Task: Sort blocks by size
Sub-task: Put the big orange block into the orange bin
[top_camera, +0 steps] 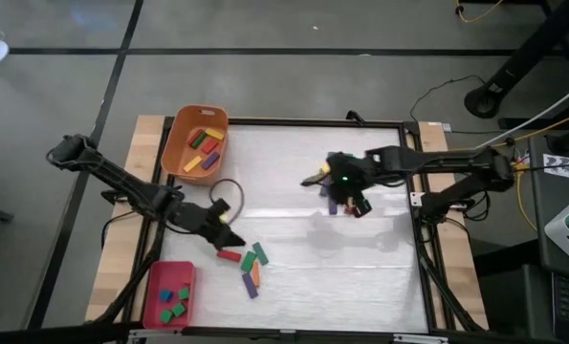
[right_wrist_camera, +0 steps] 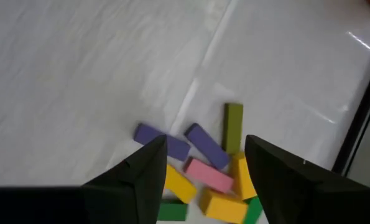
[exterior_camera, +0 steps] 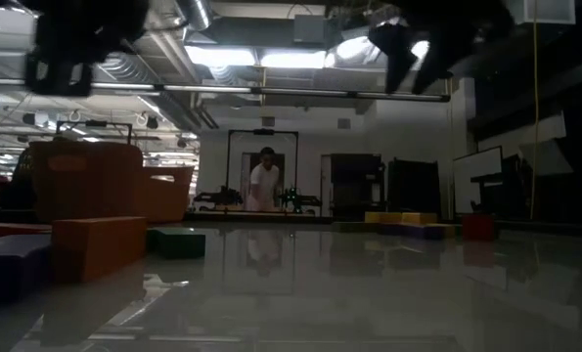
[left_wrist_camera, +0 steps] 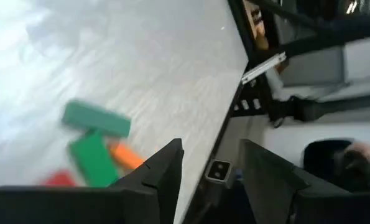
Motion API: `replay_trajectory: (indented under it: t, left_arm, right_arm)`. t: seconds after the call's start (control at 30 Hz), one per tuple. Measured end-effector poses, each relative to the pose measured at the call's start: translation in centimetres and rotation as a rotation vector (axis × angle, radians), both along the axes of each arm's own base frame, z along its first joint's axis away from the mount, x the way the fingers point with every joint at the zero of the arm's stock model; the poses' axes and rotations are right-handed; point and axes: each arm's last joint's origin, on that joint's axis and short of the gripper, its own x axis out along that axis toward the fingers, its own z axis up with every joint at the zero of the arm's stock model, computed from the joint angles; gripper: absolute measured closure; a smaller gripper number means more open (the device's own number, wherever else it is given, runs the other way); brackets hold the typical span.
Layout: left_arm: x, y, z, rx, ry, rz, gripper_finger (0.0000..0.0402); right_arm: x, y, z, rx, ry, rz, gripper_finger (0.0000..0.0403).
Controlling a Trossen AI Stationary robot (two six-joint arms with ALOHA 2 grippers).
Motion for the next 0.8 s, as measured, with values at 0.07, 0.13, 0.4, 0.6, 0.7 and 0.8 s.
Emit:
replay_trajectory:
  t: [0.07, 0.13, 0.4, 0.6, 0.7, 0.8]
  left_arm:
    - [1.5, -0.6, 0.9, 0.087, 0.007, -0.039, 0.0257]
    - [2.9, -1.3, 1.6, 0.137, 0.070, -0.054, 0.0257]
    - [7.7, -3.9, 1.2, 0.058, 0.582, 0.056, 0.0257]
    - [11.4, -6.7, -1.6, -0.063, 0.761, 0.113, 0.0257]
    - [12.4, -7.5, -3.1, -0.098, 0.819, 0.145, 0.0257]
    - [12.9, -7.8, -4.0, -0.122, 0.845, 0.188, 0.0257]
  right_arm:
    - [-1.3, 0.0, -0.6, 0.017, -0.045, -0.032, 0.0189]
    - [-2.5, 0.0, -1.1, 0.036, -0.093, -0.065, 0.0189]
    - [-5.2, 0.0, -4.7, 0.073, -0.146, -0.124, 0.0189]
    - [-5.7, 0.0, -6.9, 0.070, -0.094, -0.125, 0.0189]
    - [-5.9, 0.0, -7.5, 0.052, -0.074, -0.115, 0.0189]
    - [-6.0, 0.0, -7.9, 0.031, -0.066, -0.094, 0.0189]
